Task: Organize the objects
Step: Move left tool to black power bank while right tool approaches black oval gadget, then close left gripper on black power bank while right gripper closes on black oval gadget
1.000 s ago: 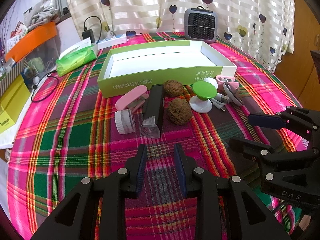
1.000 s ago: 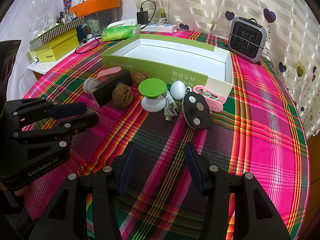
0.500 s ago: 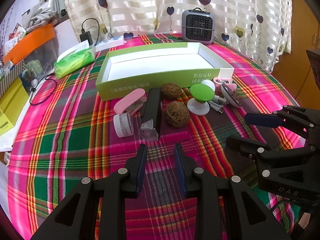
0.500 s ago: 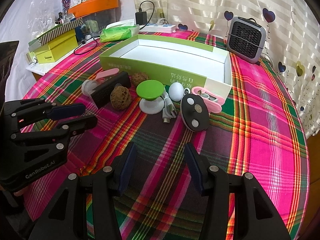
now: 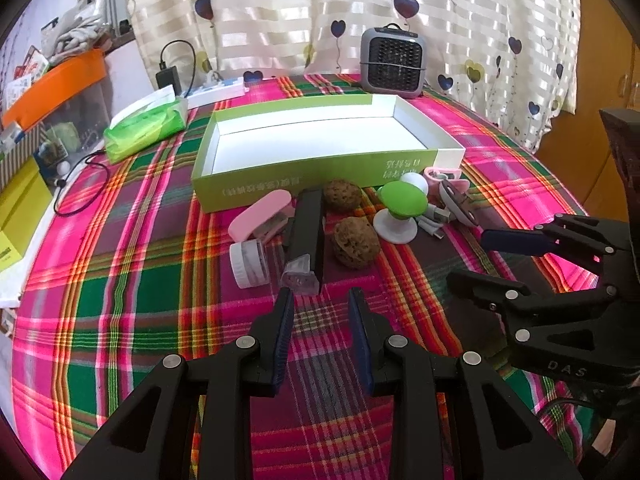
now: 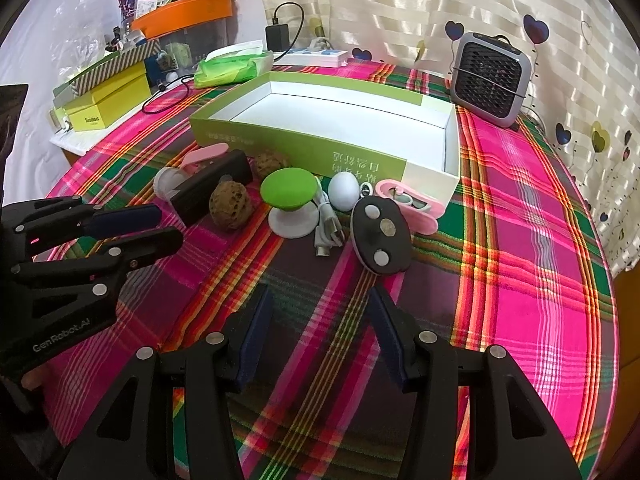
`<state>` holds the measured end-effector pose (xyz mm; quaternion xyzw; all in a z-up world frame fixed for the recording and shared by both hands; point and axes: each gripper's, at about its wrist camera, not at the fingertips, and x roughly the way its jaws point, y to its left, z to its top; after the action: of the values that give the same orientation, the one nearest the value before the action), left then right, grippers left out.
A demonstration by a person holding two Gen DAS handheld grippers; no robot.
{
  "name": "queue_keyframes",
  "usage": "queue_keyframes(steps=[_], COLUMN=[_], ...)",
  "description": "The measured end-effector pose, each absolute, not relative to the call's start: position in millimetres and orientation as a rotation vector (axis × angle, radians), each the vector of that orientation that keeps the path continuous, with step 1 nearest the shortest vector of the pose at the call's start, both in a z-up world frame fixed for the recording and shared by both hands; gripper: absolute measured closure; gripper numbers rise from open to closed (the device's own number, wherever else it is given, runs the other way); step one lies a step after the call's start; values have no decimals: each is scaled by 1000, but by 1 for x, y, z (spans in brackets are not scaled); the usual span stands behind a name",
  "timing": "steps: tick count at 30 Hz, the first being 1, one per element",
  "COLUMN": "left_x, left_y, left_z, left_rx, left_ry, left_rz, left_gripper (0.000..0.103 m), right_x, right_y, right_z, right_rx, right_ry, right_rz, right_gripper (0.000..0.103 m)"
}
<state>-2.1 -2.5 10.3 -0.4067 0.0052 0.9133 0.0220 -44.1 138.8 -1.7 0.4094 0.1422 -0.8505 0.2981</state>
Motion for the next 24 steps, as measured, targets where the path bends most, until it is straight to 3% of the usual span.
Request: queue_keyframes(steps=[24], left_x=[-14], left_y=[-16], left_z=[24], left_rx=[-1167], left_ry=[-64], left_rz=[2804], left_gripper=[77], right_x=[-65], right_y=[153], right_z=[7], right_rx=[1056], right_ry=[270], right_rz=[-2278], right_gripper=[52])
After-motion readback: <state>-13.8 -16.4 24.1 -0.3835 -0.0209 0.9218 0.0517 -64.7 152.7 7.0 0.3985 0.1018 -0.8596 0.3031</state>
